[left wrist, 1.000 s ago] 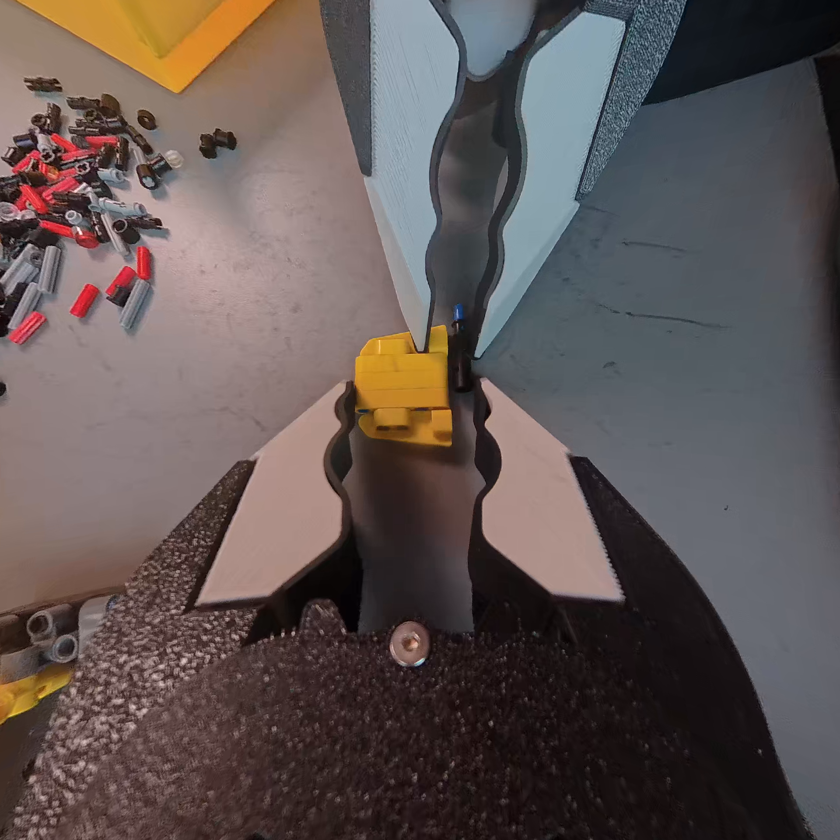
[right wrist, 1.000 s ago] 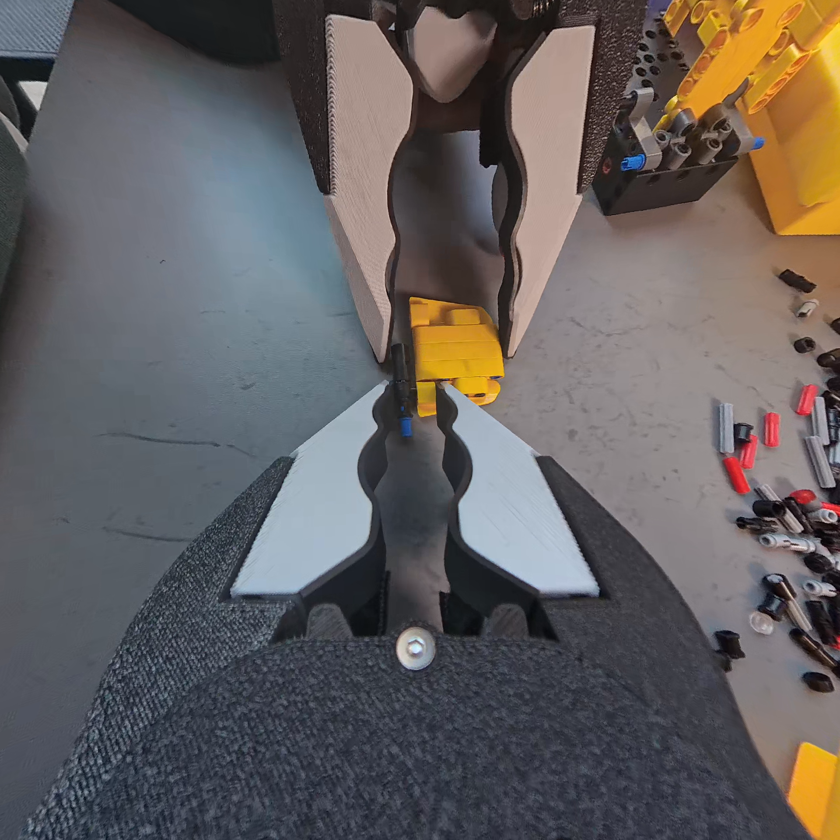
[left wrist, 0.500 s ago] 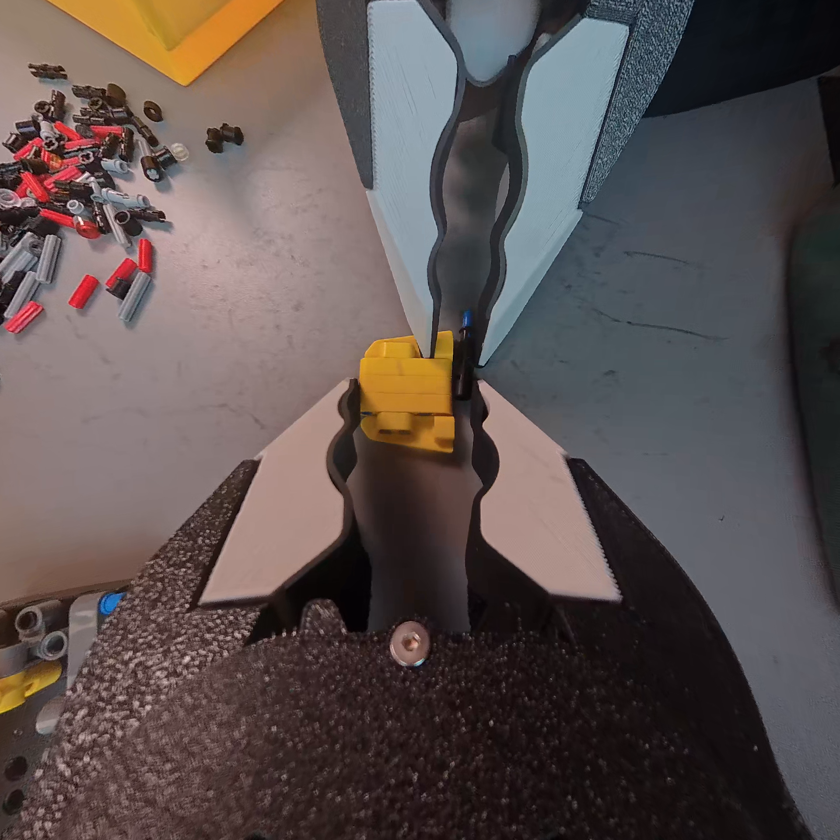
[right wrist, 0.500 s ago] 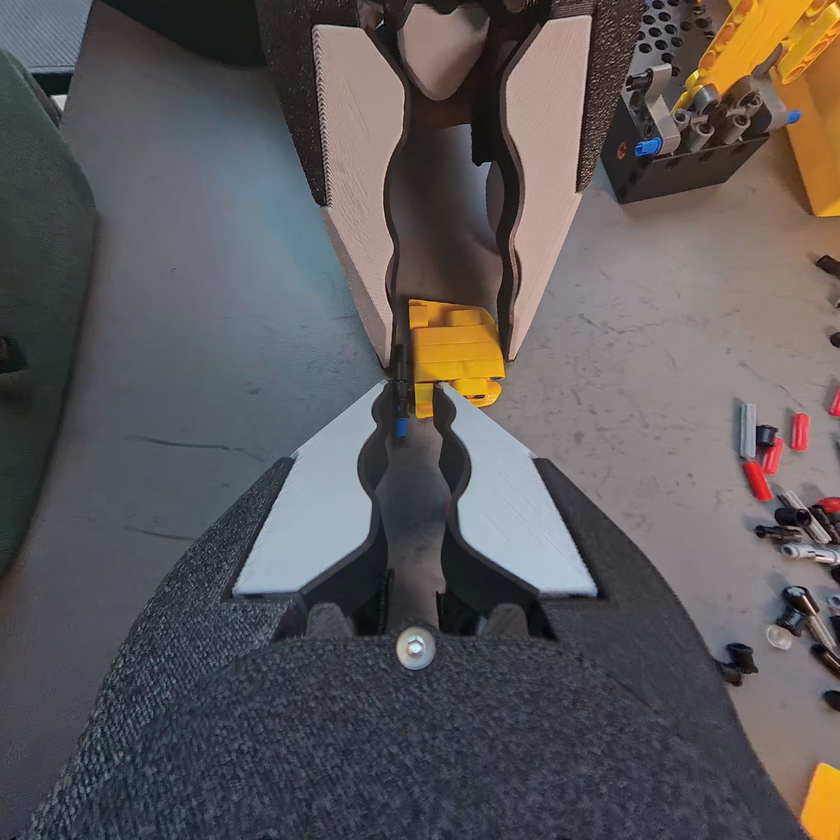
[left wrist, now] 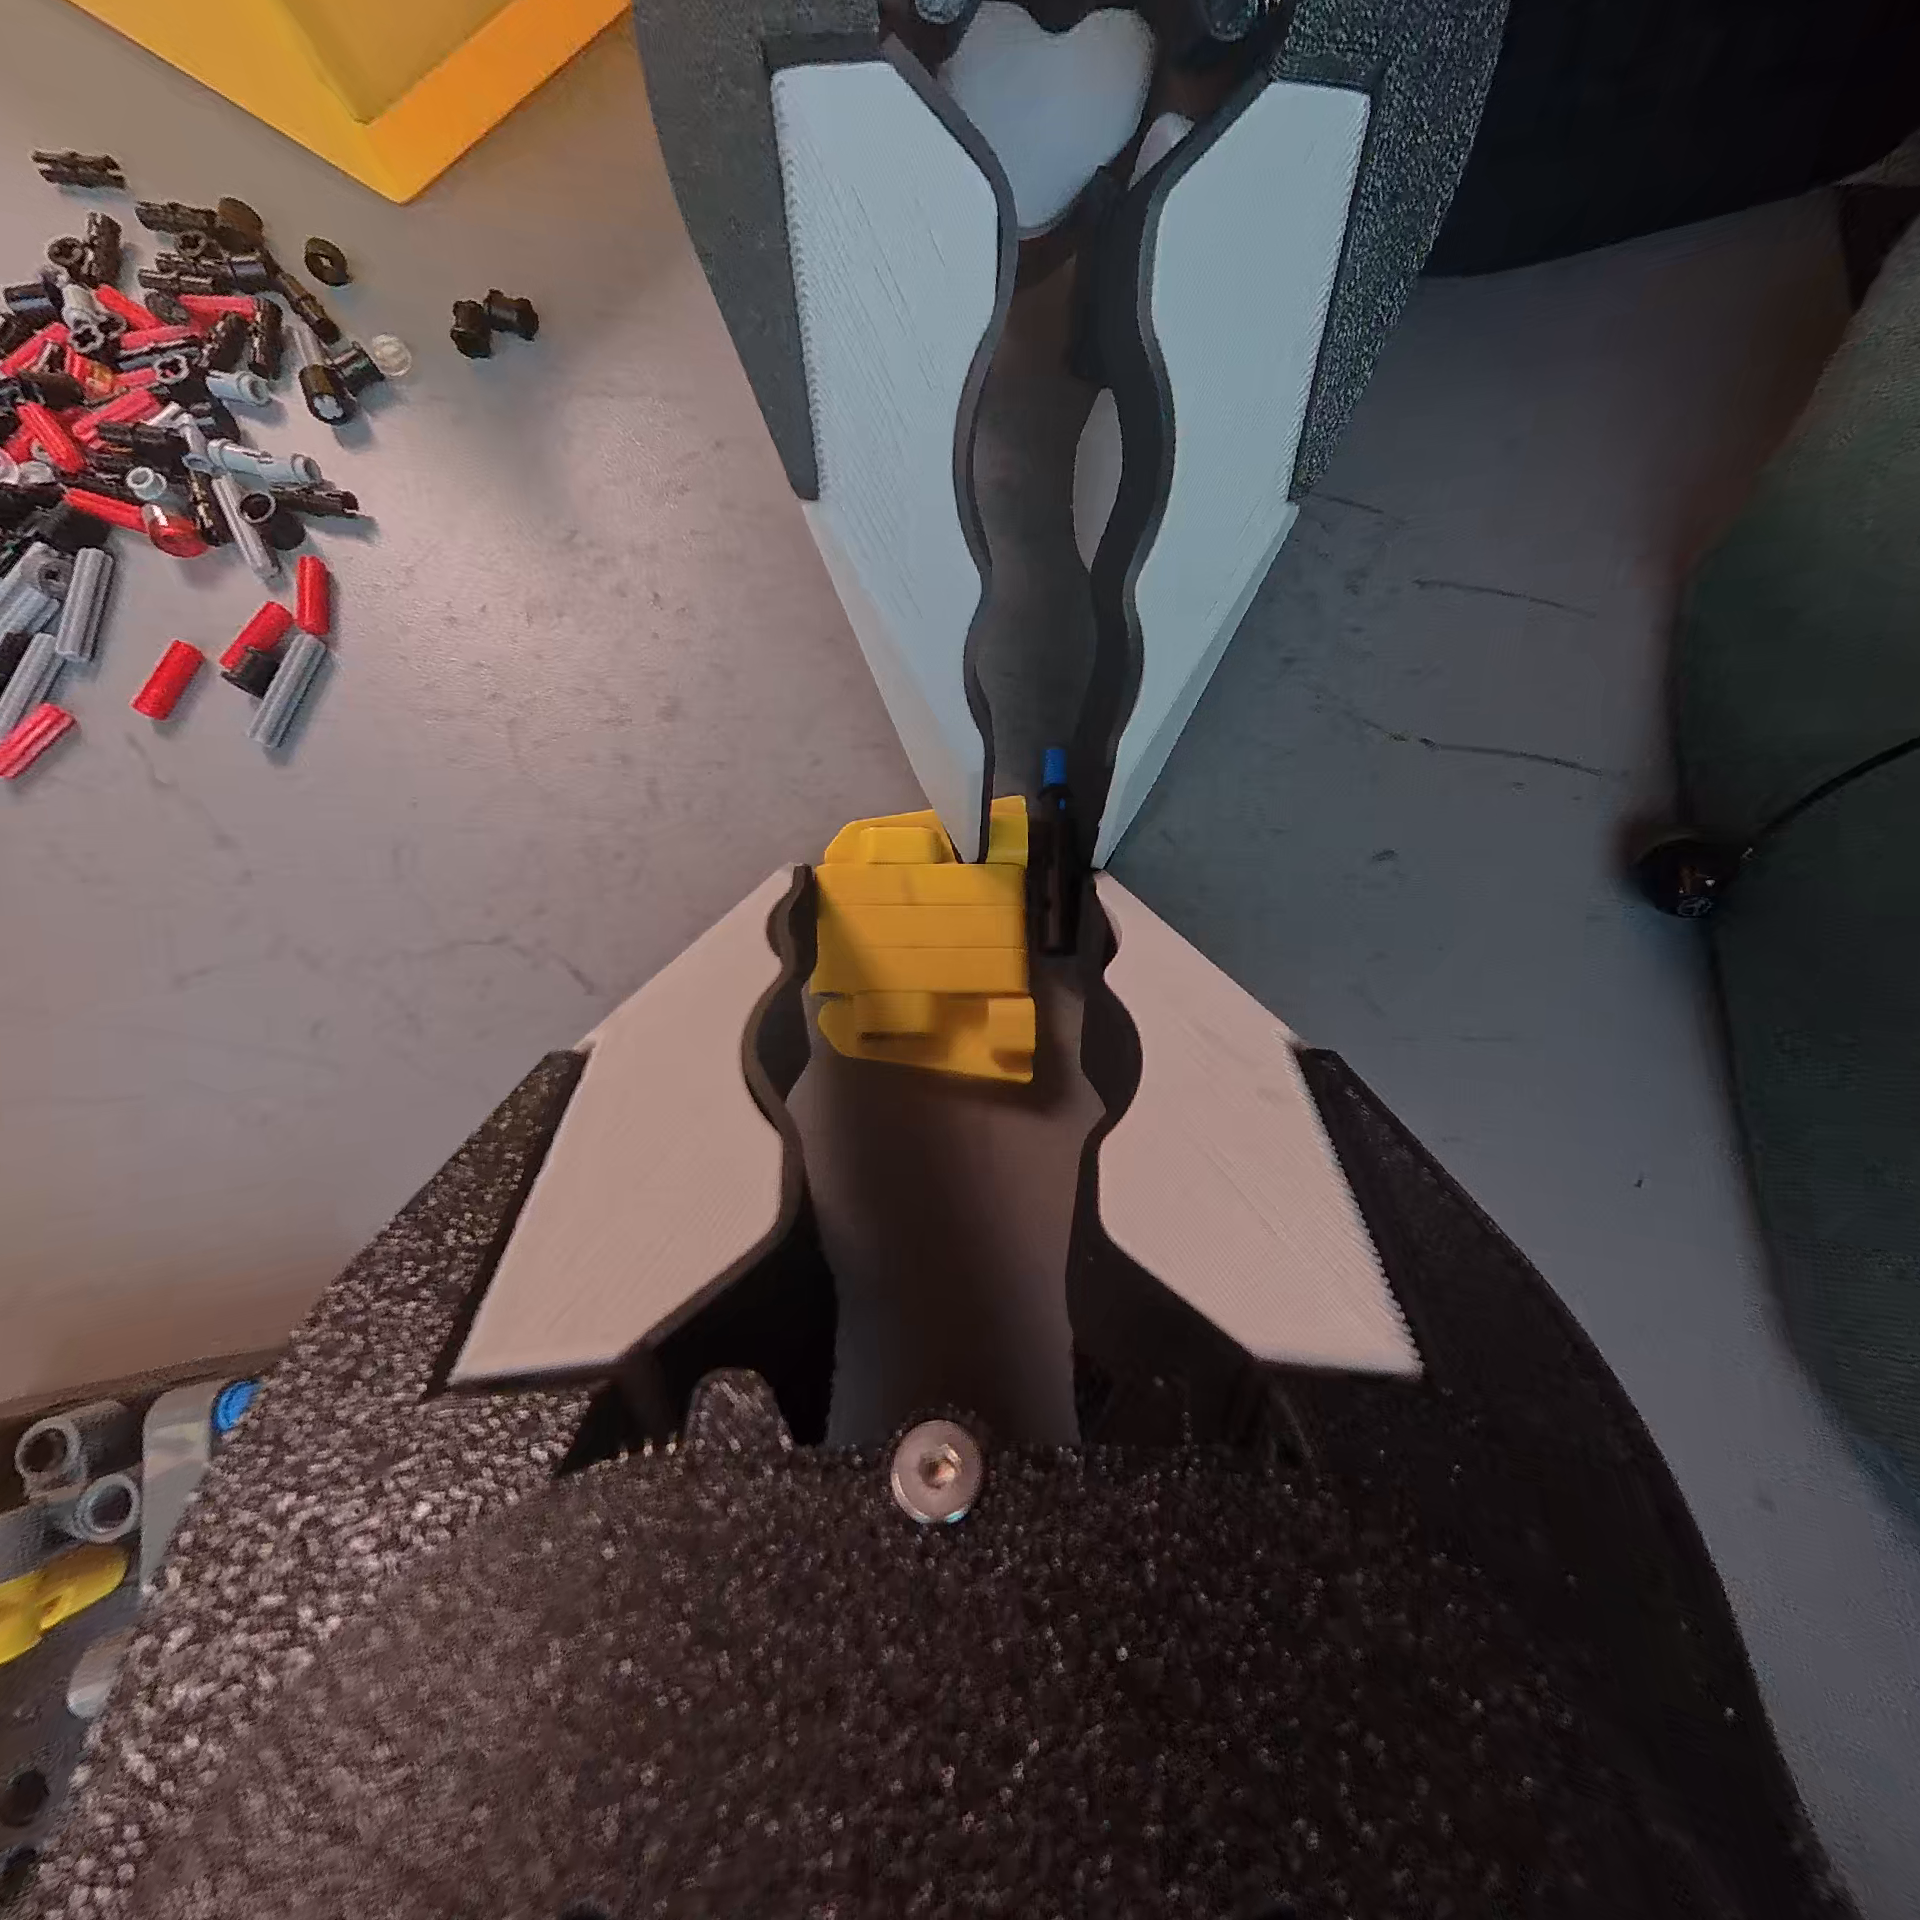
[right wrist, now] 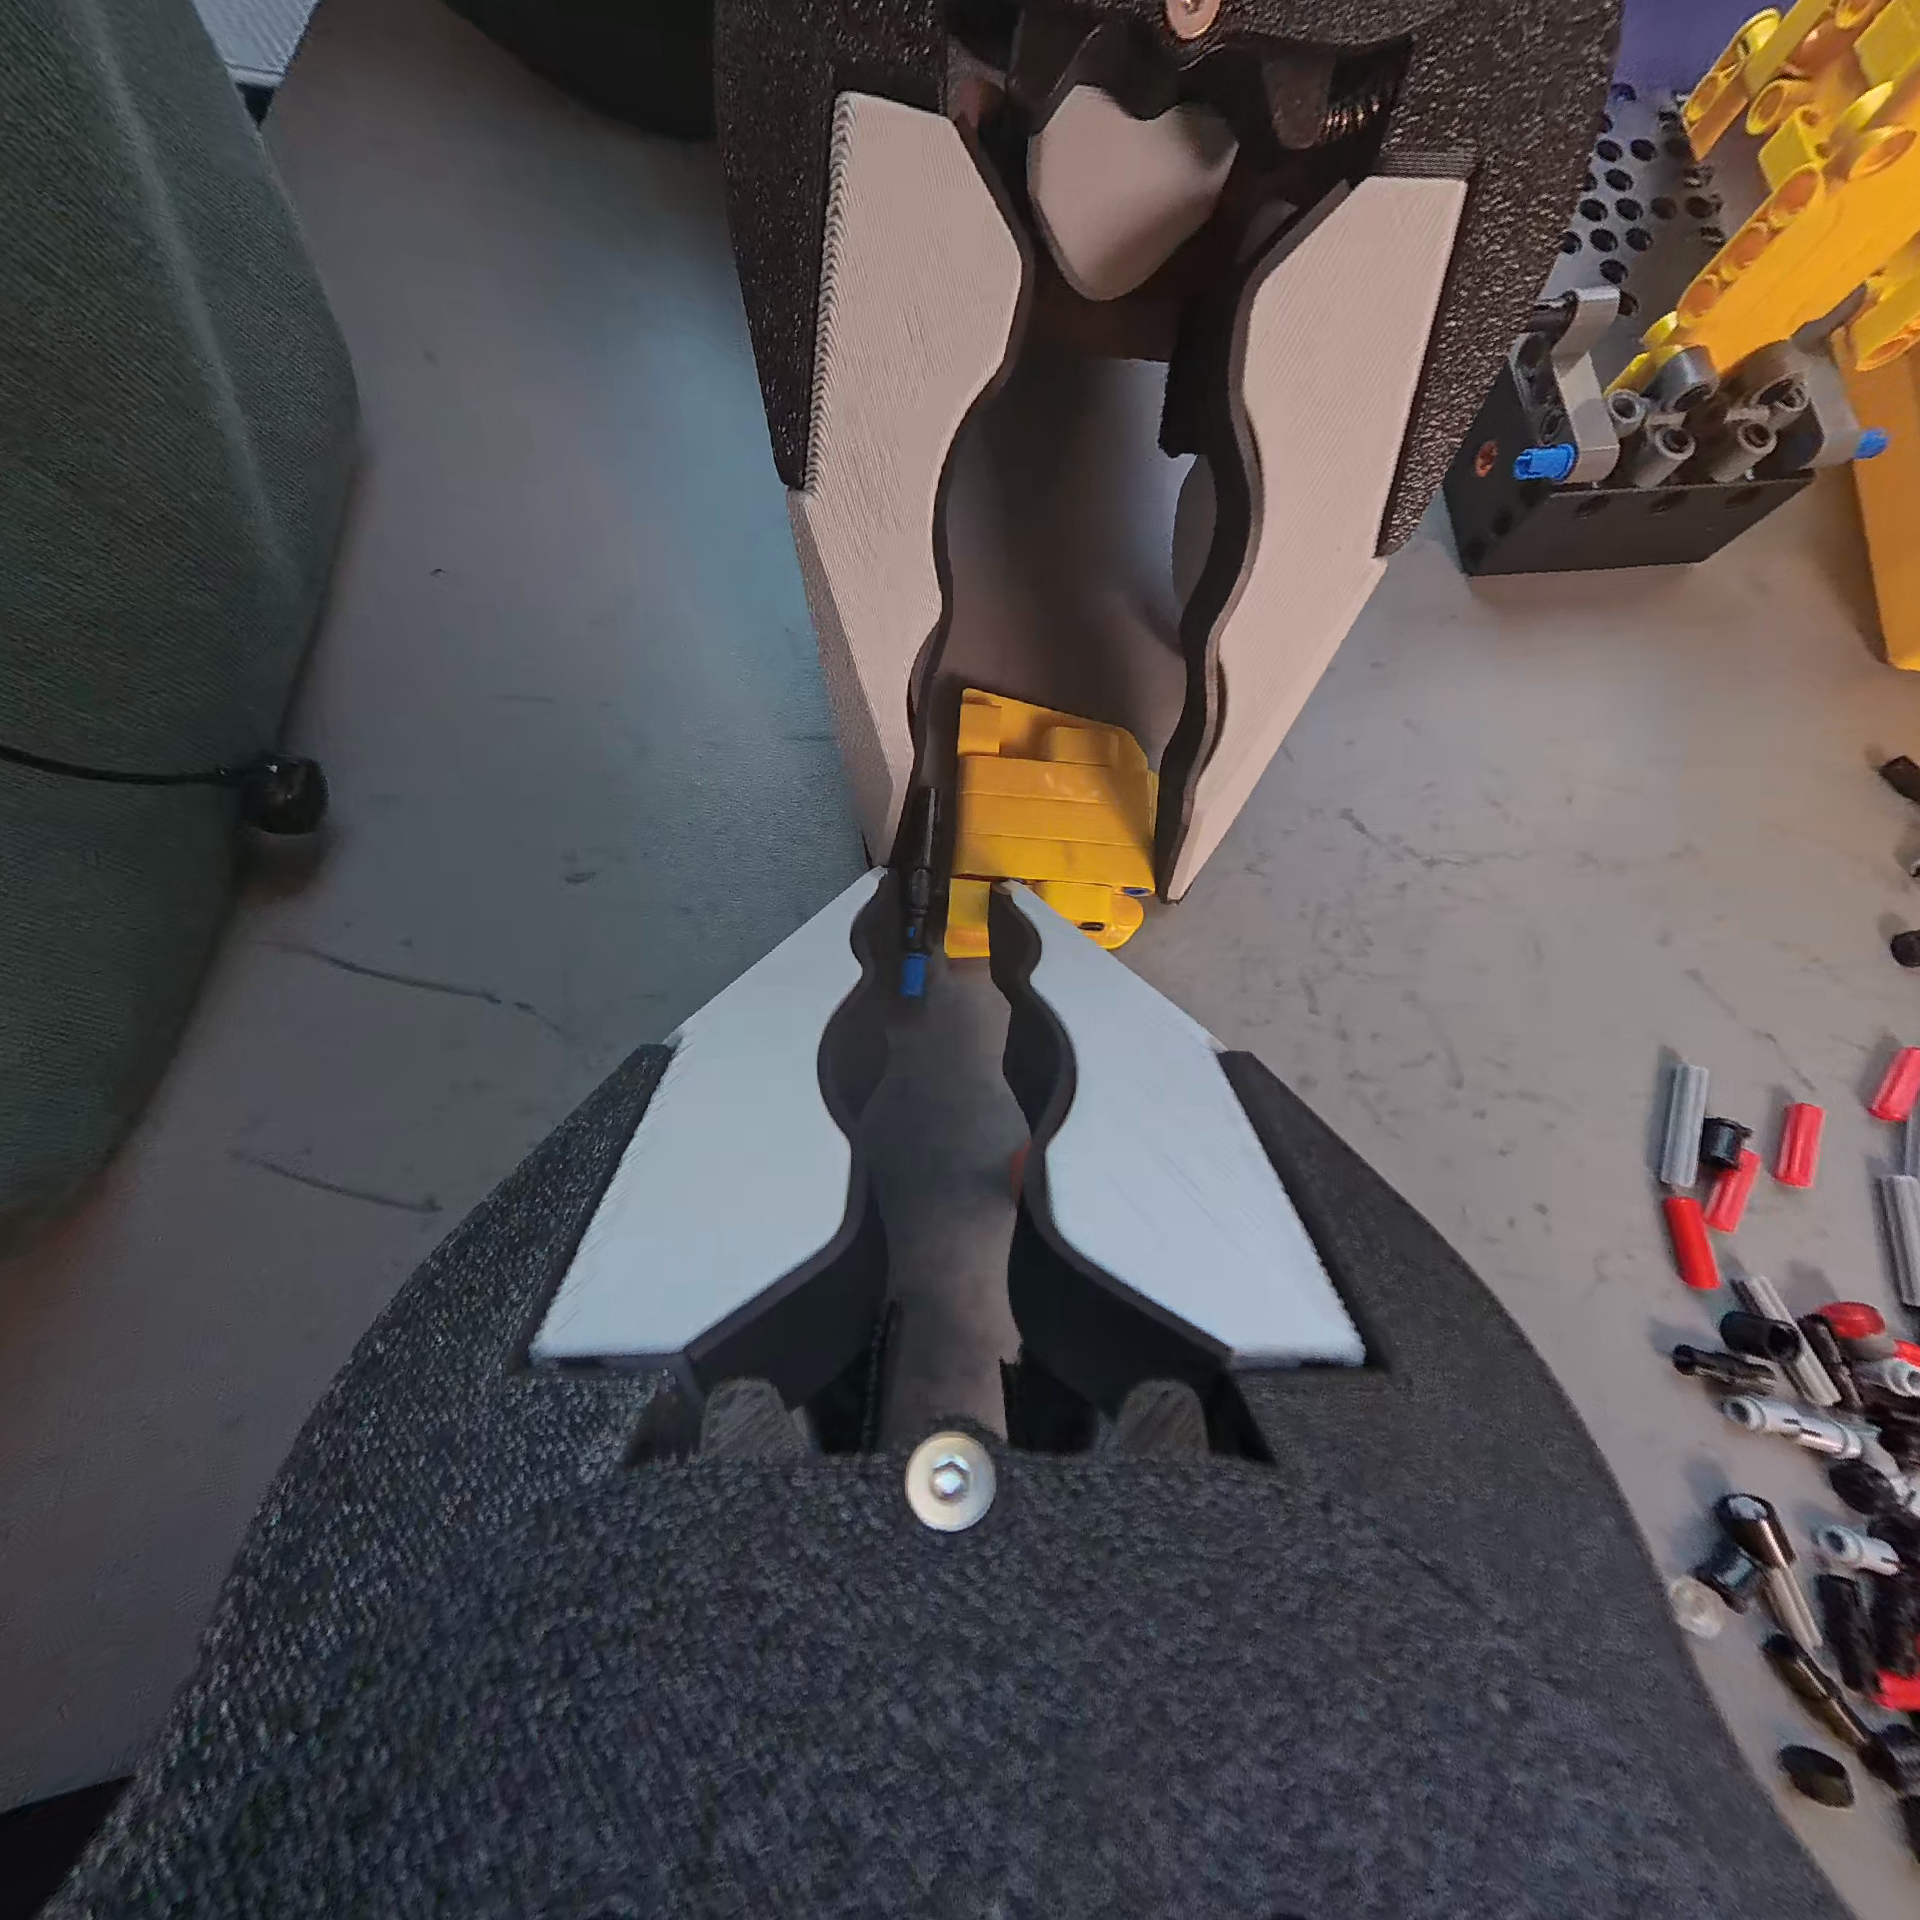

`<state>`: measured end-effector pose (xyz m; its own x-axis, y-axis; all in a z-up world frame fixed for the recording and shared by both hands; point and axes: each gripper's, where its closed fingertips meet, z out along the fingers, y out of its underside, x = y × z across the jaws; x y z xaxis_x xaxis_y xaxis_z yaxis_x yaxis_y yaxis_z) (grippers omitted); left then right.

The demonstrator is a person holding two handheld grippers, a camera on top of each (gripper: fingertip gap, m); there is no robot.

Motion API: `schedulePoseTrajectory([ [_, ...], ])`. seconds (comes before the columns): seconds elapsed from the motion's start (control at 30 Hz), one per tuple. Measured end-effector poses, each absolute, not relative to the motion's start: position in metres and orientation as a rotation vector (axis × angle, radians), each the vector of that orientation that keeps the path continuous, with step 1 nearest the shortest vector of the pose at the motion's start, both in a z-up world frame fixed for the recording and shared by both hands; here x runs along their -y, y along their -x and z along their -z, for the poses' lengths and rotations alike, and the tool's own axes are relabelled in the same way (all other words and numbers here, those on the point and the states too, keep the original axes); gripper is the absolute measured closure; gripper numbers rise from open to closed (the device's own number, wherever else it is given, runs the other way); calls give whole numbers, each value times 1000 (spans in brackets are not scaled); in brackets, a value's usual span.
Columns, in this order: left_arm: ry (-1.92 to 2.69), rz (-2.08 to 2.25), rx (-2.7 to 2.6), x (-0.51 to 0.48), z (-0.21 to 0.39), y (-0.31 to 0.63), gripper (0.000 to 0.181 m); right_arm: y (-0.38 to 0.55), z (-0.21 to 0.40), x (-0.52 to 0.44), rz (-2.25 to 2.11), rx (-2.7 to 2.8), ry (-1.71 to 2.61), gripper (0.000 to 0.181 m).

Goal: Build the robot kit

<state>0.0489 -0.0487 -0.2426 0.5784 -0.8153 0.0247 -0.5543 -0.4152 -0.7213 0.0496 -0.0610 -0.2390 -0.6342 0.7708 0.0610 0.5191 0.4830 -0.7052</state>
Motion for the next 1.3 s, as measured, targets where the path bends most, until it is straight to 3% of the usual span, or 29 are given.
schedulePoseTrajectory([
  [0.53, 2106, 577, -1052, 49, 234, -48, 132, -54, 233, 58, -976, 2280, 1186, 162],
  [0.73, 1789, 699, -883, 42, 168, -48, 132, -58, 156, 47, -1232, 1929, 1127, 142],
  [0.9, 1449, 736, -797, 51, 107, -48, 132, -59, 108, 47, -1401, 1631, 1067, 137],
  [1.3, 1304, 755, -765, 58, 86, -52, 132, -50, 84, 73, -1488, 1501, 959, 155],
])
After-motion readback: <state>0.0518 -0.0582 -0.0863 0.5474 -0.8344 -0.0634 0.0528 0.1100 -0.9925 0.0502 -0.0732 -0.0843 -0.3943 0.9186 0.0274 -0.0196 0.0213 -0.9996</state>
